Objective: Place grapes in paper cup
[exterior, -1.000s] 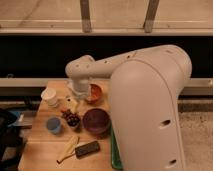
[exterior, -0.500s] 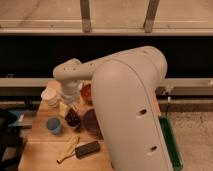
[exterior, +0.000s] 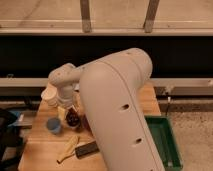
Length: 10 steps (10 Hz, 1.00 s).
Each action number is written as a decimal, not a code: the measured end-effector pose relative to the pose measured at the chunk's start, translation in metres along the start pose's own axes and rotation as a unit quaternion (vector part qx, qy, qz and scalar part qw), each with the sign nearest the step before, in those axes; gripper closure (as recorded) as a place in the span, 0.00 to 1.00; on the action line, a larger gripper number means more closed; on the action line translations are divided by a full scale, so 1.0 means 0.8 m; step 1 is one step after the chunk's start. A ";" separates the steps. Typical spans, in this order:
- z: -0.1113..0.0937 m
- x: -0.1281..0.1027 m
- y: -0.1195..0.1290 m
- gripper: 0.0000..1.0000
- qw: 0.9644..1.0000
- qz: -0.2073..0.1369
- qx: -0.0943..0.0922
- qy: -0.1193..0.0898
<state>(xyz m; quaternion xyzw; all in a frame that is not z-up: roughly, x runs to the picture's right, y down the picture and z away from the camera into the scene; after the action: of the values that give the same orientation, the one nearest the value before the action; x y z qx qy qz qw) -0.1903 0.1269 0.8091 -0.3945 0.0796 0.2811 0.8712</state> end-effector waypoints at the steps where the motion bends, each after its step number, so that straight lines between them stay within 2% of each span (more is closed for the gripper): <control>1: 0.007 0.002 -0.002 0.30 1.000 0.003 0.001 0.006; 2: 0.012 0.005 -0.003 0.36 1.000 0.005 0.002 0.009; 6: 0.009 0.010 -0.007 0.77 1.000 0.007 0.005 -0.004; 8: 0.000 0.012 -0.011 0.82 1.000 0.004 0.012 -0.015; 10: -0.027 0.017 -0.019 0.82 0.999 0.013 0.022 -0.037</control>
<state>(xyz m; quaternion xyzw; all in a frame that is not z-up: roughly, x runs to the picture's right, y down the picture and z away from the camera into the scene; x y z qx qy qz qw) -0.1688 0.1090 0.7995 -0.3635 0.0585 0.3046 0.8785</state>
